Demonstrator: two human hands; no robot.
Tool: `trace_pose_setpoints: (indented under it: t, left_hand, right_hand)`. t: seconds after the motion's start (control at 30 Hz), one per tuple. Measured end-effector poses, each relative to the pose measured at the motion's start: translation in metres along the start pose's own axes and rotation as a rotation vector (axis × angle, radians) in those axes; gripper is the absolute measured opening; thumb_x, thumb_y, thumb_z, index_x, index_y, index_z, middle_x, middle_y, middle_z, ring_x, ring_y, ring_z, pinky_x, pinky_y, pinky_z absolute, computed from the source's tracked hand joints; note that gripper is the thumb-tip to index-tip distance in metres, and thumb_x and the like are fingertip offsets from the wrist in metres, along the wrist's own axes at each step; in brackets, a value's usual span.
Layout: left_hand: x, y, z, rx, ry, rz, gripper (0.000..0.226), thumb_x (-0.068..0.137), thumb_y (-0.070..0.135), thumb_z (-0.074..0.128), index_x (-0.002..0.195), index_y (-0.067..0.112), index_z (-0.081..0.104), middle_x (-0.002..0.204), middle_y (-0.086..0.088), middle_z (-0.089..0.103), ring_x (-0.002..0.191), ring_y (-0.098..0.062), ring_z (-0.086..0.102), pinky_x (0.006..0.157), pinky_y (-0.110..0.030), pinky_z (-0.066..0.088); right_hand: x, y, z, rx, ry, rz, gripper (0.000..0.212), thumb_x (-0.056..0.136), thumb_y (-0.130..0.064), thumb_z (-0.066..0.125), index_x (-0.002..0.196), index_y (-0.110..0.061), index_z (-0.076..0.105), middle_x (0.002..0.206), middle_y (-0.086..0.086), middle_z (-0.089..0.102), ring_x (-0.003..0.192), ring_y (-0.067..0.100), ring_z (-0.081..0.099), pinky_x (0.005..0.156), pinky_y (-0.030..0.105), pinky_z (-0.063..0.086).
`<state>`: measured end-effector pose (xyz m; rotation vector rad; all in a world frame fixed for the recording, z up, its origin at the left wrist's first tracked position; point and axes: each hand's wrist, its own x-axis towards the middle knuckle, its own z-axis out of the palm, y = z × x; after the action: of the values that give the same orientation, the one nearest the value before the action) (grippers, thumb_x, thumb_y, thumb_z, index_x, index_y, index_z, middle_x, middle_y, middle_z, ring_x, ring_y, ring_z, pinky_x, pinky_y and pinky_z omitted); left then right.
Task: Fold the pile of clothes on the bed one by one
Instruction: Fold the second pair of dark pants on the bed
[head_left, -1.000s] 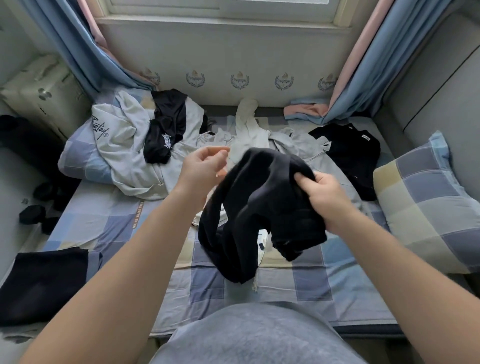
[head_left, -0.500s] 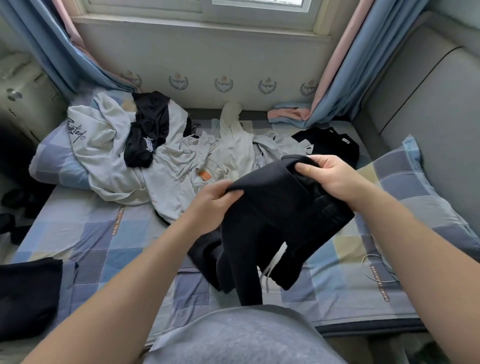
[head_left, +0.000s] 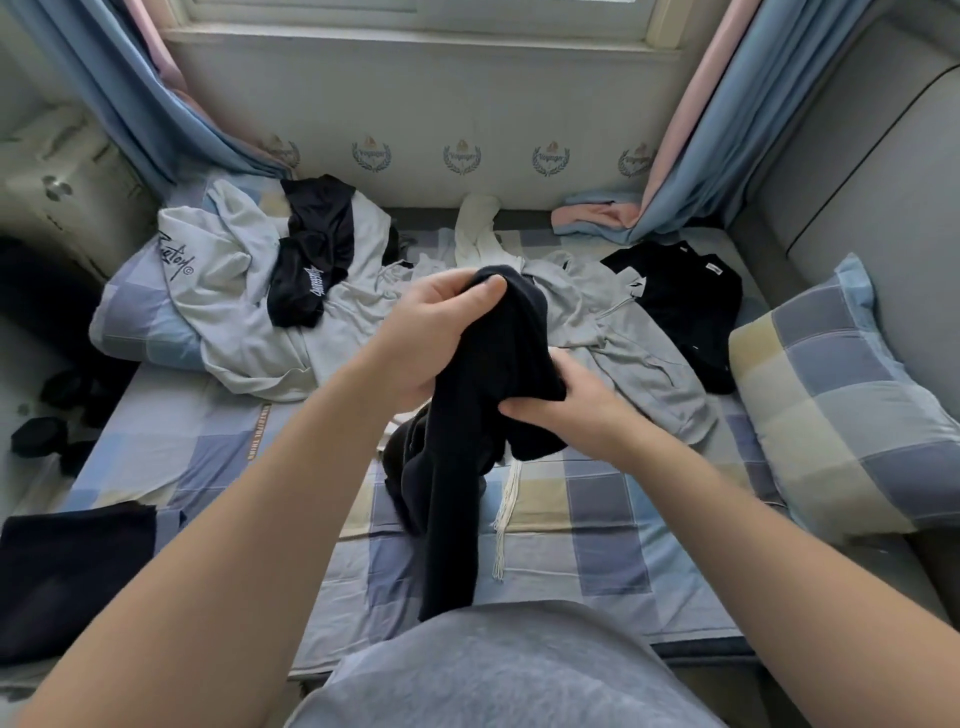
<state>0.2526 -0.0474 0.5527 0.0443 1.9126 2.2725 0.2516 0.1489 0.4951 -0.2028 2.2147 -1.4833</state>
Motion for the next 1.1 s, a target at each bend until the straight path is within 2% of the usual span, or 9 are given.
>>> trace_pose_setpoints:
  t: [0.13, 0.2, 0.27, 0.37, 0.47, 0.6, 0.73, 0.93, 1.1]
  left_hand:
    - [0.006, -0.009, -0.024, 0.024, 0.153, -0.005, 0.018, 0.102, 0.020, 0.059, 0.101, 0.009, 0.074, 0.095, -0.009, 0.075, 0.090, -0.022, 0.072, 0.074, -0.030, 0.059]
    - [0.011, -0.020, -0.035, 0.134, 0.309, 0.029, 0.014, 0.100, 0.017, 0.061, 0.093, 0.016, 0.073, 0.078, 0.003, 0.072, 0.077, -0.011, 0.068, 0.072, -0.027, 0.055]
    - [0.014, -0.030, -0.043, 0.283, 0.353, 0.053, 0.009, 0.097, 0.019, 0.066, 0.096, 0.026, 0.072, 0.084, 0.009, 0.071, 0.080, -0.005, 0.065, 0.082, -0.029, 0.055]
    - [0.009, -0.037, -0.042, 0.414, 0.096, 0.034, 0.040, 0.077, 0.051, 0.079, 0.113, 0.037, 0.067, 0.117, 0.009, 0.071, 0.111, -0.009, 0.066, 0.100, -0.034, 0.052]
    - [0.000, -0.041, -0.023, 0.427, -0.203, -0.098, 0.059, 0.066, 0.066, 0.081, 0.119, 0.047, 0.062, 0.122, 0.019, 0.068, 0.112, -0.006, 0.067, 0.095, -0.034, 0.053]
    - [0.001, -0.052, 0.000, 0.293, -0.114, -0.096, 0.056, 0.066, 0.049, 0.082, 0.116, 0.034, 0.061, 0.103, 0.010, 0.073, 0.098, -0.012, 0.072, 0.075, -0.034, 0.060]
    - [0.002, -0.056, 0.005, 0.164, -0.070, -0.047, 0.021, 0.094, 0.017, 0.069, 0.114, 0.022, 0.066, 0.098, 0.000, 0.077, 0.094, -0.022, 0.075, 0.073, -0.036, 0.060]
    - [0.004, -0.055, -0.003, -0.168, 0.112, -0.171, 0.024, 0.102, 0.025, 0.059, 0.122, 0.015, 0.066, 0.105, -0.004, 0.077, 0.090, -0.020, 0.074, 0.072, -0.030, 0.059]
    - [0.008, -0.050, -0.019, -0.366, 0.144, -0.219, 0.033, 0.100, 0.030, 0.059, 0.127, 0.011, 0.064, 0.113, -0.009, 0.074, 0.095, -0.025, 0.072, 0.074, -0.034, 0.060]
  right_hand:
    - [0.009, -0.012, -0.016, -0.038, -0.023, -0.014, 0.008, 0.084, -0.015, 0.077, 0.091, -0.014, 0.072, 0.081, -0.004, 0.075, 0.078, 0.013, 0.074, 0.067, 0.028, 0.057]
    - [0.012, -0.021, -0.024, 0.015, -0.019, 0.005, 0.009, 0.084, -0.013, 0.077, 0.093, -0.012, 0.075, 0.089, 0.006, 0.078, 0.084, 0.023, 0.076, 0.075, 0.035, 0.062]
    - [0.014, -0.032, -0.031, 0.138, 0.015, 0.011, 0.016, 0.086, -0.012, 0.077, 0.101, -0.007, 0.075, 0.097, 0.014, 0.077, 0.092, 0.030, 0.075, 0.084, 0.040, 0.061]
    - [0.016, -0.048, -0.039, 0.237, 0.016, 0.028, 0.026, 0.087, -0.013, 0.076, 0.108, 0.001, 0.072, 0.105, 0.022, 0.074, 0.096, 0.035, 0.073, 0.089, 0.045, 0.059]
    - [0.015, -0.056, -0.039, 0.275, -0.059, 0.014, 0.029, 0.090, -0.012, 0.072, 0.113, 0.005, 0.068, 0.104, 0.023, 0.072, 0.091, 0.032, 0.072, 0.083, 0.041, 0.060]
    - [0.013, -0.060, -0.038, 0.385, -0.131, -0.057, 0.032, 0.092, -0.010, 0.067, 0.121, 0.002, 0.064, 0.111, 0.022, 0.071, 0.098, 0.035, 0.071, 0.086, 0.044, 0.059]
    - [0.012, -0.047, -0.037, 0.455, -0.099, -0.104, 0.034, 0.091, -0.007, 0.069, 0.124, -0.012, 0.063, 0.108, 0.016, 0.074, 0.100, 0.036, 0.071, 0.087, 0.050, 0.060]
    - [0.004, -0.009, -0.041, 0.253, -0.069, -0.116, 0.028, 0.091, -0.026, 0.071, 0.119, -0.029, 0.067, 0.117, -0.001, 0.074, 0.107, 0.018, 0.072, 0.081, 0.020, 0.056]
    - [0.000, 0.033, -0.029, -0.096, -0.089, 0.017, 0.014, 0.094, -0.021, 0.069, 0.092, -0.034, 0.072, 0.090, -0.011, 0.075, 0.087, 0.005, 0.072, 0.080, 0.026, 0.053]
